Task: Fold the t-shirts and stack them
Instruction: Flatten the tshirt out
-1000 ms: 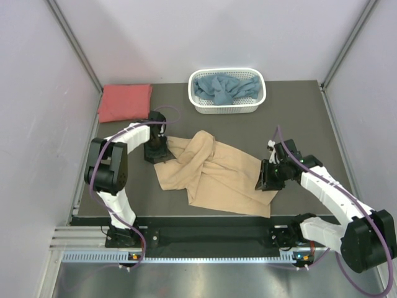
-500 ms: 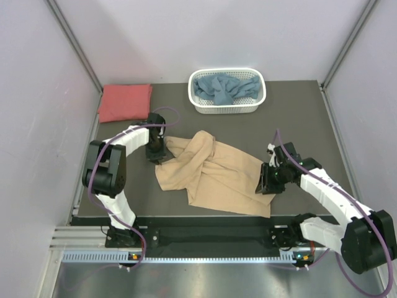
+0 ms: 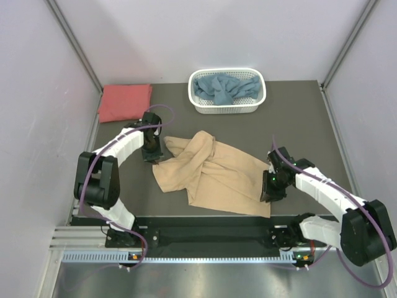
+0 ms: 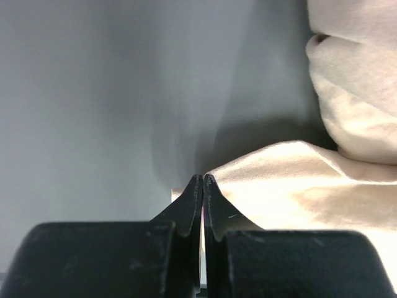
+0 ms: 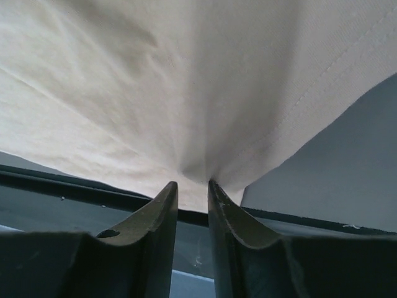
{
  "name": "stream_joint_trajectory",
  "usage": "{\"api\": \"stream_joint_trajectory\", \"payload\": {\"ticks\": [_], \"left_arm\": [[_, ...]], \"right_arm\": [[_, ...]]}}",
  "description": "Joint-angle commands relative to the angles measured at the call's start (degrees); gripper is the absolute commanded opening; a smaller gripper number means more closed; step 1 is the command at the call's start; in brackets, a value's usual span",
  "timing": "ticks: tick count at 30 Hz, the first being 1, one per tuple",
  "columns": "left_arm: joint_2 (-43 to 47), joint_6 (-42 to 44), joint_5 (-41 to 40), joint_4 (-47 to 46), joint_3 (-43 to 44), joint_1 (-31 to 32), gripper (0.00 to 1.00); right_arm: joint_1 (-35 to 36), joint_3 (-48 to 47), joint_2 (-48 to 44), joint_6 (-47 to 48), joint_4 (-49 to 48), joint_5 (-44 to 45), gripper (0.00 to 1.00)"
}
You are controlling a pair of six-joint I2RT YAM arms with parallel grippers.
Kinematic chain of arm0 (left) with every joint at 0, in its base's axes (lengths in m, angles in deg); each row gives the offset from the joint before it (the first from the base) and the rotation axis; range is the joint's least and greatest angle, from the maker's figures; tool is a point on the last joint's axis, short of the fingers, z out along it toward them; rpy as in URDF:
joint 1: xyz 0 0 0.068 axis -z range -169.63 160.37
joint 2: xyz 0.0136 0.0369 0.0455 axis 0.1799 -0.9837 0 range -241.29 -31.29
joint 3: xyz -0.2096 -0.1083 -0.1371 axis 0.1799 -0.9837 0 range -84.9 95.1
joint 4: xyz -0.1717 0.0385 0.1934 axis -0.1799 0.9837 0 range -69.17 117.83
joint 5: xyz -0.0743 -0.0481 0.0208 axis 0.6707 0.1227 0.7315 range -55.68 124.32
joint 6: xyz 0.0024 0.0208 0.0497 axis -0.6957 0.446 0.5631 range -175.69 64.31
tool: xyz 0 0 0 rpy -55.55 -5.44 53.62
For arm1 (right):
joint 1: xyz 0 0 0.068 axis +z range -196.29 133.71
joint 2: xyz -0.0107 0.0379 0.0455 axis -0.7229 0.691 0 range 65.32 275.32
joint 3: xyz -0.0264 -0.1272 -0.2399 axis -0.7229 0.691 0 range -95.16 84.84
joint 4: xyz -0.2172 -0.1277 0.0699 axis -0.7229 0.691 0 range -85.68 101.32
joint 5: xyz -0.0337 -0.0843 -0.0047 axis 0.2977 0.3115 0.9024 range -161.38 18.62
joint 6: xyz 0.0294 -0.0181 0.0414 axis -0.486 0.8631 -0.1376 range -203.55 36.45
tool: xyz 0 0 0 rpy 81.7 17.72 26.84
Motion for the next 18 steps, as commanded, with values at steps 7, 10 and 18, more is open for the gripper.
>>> {"api": "stream_joint_trajectory", "payload": {"ticks": [7,10,18], "left_arm": [[2.67,-1.14,-0.29,1.80,-0.13,-0.21,0.00],[3.28,-1.50,-0.03,1.98,0.04,-0.21,0.00],[4.69,-1.58,0.85,2.59,0.57,-0.21,0.00]], "right_arm": [[10.11,-0.97,-3.71,-5.41,6.10,3.12,0.36],[12.32,0.44,-4.33,-7.52,6.36,4.34,0.36],[12.76,1.76,1.63,-8.93,1.62,7.95,0.40]]}}
